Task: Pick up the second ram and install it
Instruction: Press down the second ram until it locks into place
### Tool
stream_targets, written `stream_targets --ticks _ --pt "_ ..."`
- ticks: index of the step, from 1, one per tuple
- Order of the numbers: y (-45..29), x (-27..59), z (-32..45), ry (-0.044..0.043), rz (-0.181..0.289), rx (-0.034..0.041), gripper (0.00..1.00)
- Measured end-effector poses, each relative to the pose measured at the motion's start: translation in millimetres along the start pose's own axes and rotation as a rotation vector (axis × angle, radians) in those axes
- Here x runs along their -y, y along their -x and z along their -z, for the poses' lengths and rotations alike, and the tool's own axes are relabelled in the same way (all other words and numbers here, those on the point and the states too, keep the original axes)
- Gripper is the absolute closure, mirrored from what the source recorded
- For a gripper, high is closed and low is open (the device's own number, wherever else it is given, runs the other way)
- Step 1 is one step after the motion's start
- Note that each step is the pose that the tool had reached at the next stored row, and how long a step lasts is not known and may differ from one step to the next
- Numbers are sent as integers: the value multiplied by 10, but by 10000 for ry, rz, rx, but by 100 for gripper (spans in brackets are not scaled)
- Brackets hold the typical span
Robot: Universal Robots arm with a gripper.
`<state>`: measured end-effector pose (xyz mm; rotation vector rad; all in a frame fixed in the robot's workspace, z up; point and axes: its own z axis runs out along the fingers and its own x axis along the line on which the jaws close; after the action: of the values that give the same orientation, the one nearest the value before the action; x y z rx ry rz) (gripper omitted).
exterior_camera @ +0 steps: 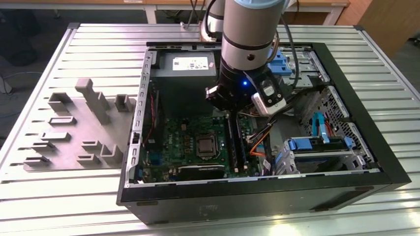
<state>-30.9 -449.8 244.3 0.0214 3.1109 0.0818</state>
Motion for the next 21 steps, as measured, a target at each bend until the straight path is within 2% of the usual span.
stream_targets --ticks 5,10,14,19,21 --pt "-2 -9 -62 0 0 0 89" --pt "-2 -13 -67 1 0 0 89" --pt "-3 -57 -77 0 -1 0 89" --pt "-5 -65 -142 4 -1 0 89" --pt "-5 -65 -142 1 0 -1 89"
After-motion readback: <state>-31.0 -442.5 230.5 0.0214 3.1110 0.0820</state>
